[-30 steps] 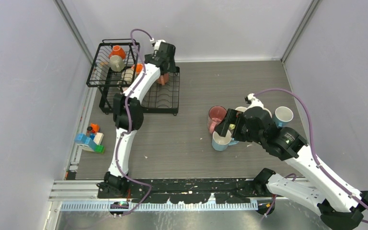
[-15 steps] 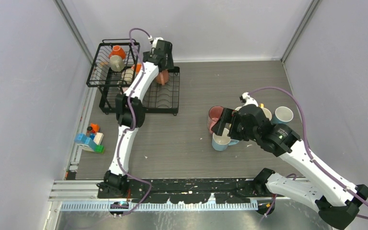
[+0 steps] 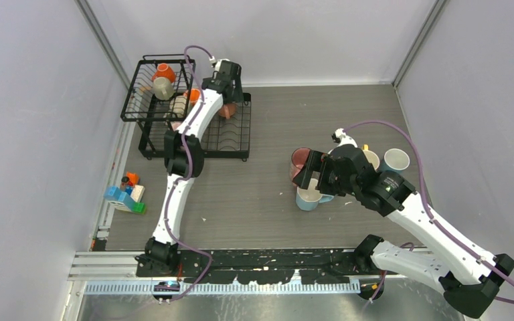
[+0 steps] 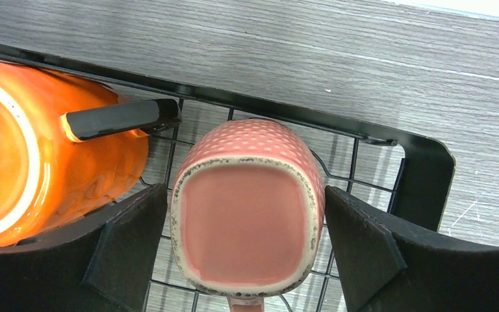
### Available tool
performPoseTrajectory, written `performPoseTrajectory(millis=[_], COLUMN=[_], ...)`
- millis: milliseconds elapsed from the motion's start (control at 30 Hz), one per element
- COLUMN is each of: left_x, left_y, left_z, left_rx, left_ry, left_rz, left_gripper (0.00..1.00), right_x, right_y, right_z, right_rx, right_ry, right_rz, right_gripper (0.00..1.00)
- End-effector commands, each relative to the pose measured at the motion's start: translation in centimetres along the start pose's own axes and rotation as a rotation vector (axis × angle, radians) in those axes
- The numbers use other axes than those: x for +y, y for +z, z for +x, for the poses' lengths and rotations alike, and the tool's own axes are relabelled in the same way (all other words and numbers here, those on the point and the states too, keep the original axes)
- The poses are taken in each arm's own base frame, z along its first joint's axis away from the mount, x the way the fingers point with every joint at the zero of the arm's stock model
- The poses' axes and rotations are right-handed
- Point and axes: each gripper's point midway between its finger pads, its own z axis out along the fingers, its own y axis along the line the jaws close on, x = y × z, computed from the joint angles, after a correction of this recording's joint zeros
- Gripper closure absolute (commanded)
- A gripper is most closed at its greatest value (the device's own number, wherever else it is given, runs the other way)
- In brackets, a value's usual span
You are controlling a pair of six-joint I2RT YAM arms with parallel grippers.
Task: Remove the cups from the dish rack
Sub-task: Unload the cup from the dish rack.
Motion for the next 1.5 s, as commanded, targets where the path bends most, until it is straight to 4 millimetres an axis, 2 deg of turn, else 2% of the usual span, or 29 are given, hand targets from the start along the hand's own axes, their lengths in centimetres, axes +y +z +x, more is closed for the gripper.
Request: performPoseTrajectory(millis=[0,200,300,367,567,767,967,1133,1467], left_x=[-0.1,-0.1,-0.2,-0.4,-0.8,-1.0,-1.4,-1.6,-1.9], left_y=[0.1,0.5,0.4,0.2,-2.3,-4.3,-6.1,-8.5,-12.9], left_z=[-1.9,-1.7,-1.5,-1.4,-2.4,-2.8,-2.6,-3.1,-3.7], left_rx=[-0.051,-0.040,-0.031,-0.026,-0.051,-0.057,-0.050,-0.057,-0.047], left_ry=[-0.021,-0.017,-0.015,-0.016,-0.003,0.001,-0.029,-0.054,-0.091], left_rz=[0.024,0.034,0.041,0.050,0.069,0.071,0.116,0.151,0.219], left_gripper=[0.08,0.14,0.26,0.37,0.64,0.81,0.89,0.92,0.97], right_x=[1.3,1.3,1.3,1.3,1.4,1.3,1.2,1.6,3.0], right_y=[-0.6,-0.4,-0.3,-0.2,-0.2,-0.1,0.1,0.6,0.4], right_z=[-1.4,-1.3,-1.2,-1.2,-1.1,-0.9,-0.9,-1.2,-3.0], right_rx=[-0.041,-0.035,-0.033,-0.032,-0.033,-0.034,-0.046,-0.061,-0.129], right_ry=[0.008,0.006,0.007,0.007,0.012,0.020,0.028,0.036,0.047], right_rz=[-0.043,-0.041,-0.040,-0.043,-0.052,-0.058,-0.062,-0.078,-0.124], right_gripper=[0.00,0.00,0.00,0.00,0.00,0.00,0.00,0.00,0.00])
